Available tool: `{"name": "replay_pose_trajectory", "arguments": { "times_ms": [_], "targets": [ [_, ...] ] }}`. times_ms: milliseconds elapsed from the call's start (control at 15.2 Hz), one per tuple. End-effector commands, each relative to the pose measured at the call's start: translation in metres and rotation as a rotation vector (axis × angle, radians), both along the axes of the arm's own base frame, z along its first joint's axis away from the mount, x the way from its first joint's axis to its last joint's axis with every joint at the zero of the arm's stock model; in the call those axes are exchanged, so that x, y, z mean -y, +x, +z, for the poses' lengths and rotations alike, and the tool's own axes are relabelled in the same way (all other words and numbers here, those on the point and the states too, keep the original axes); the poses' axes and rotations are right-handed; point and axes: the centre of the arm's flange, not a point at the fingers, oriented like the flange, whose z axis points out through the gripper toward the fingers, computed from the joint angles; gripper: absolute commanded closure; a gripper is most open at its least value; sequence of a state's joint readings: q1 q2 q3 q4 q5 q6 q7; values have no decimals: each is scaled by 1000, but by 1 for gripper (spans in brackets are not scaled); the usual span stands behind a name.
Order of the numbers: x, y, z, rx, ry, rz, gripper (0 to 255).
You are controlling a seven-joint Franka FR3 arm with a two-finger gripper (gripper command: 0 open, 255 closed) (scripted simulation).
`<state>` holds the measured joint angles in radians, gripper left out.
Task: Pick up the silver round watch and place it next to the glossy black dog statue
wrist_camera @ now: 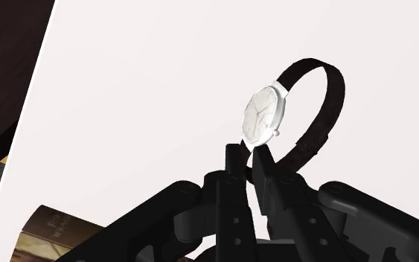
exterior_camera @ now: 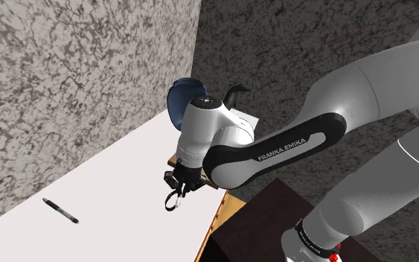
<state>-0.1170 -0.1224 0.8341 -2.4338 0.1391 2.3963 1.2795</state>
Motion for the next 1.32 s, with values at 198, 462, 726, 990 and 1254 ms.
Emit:
{"name": "replay_pose_trajectory", "arguments": {
  "times_ms": [198, 462, 726, 990, 1254],
  "targets": [
    [0, 0, 0, 0, 0, 0, 255],
    [0, 0, 11, 0, 0, 0, 255],
    [0, 0, 32, 0, 0, 0, 255],
    [0, 0, 53, 0, 0, 0, 255],
    [0, 0, 74, 0, 0, 0, 255]
  ]
}}
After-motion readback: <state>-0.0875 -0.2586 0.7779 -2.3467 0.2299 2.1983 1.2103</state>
